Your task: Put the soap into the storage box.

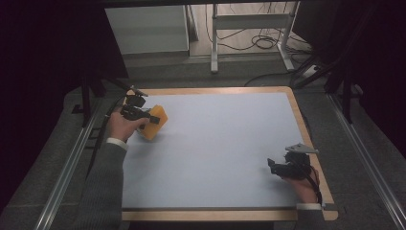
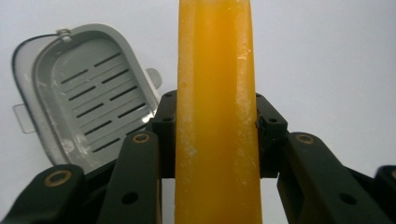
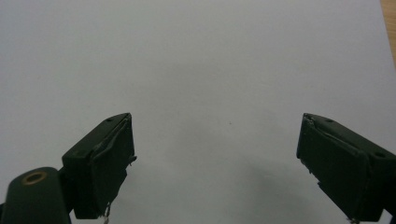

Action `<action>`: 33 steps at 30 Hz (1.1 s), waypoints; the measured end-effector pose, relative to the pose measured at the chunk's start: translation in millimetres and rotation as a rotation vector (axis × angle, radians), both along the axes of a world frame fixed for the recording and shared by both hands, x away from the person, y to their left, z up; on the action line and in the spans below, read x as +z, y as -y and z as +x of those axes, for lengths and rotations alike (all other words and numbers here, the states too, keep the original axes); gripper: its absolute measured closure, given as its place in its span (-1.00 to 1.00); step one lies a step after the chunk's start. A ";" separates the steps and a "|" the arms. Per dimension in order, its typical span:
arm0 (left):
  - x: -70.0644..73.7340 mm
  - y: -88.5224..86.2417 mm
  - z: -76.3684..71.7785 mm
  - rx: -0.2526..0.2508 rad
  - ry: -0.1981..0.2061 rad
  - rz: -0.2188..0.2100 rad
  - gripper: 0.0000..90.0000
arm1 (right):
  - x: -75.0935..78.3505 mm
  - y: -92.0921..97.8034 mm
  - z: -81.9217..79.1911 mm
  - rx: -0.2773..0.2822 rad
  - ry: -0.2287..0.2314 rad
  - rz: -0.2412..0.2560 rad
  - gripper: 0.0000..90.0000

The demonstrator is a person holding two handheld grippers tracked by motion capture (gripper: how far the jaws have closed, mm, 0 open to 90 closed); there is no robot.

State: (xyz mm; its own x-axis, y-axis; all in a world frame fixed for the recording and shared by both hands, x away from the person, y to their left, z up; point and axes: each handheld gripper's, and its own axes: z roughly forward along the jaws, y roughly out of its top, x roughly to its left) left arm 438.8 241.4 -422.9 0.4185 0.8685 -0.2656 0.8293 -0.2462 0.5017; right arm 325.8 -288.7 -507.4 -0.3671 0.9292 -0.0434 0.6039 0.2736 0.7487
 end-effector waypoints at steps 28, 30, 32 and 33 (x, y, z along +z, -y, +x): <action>-11.2 -25.6 26.3 0.109 -0.034 0.005 0.36 | -2.0 -0.7 0.0 -0.006 -0.001 -0.022 -0.75; -12.5 -26.4 27.4 0.113 -0.035 0.000 0.36 | -1.8 -0.8 -0.1 -0.006 0.001 -0.022 -0.75; -12.8 -27.6 28.5 0.119 -0.031 -0.004 0.36 | -1.8 -0.6 -0.1 -0.008 0.001 -0.022 -0.75; -13.0 -28.3 29.3 0.124 -0.028 -0.005 0.36 | -1.8 -0.4 -0.1 -0.008 0.001 -0.023 -0.75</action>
State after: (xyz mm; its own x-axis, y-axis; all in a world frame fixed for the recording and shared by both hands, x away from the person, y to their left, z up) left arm 468.1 269.7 -435.9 0.3000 0.9118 -0.2802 0.8668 -0.1379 0.4792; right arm 325.6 -288.3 -509.2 -0.3595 0.9309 -0.0650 0.6053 0.2857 0.7430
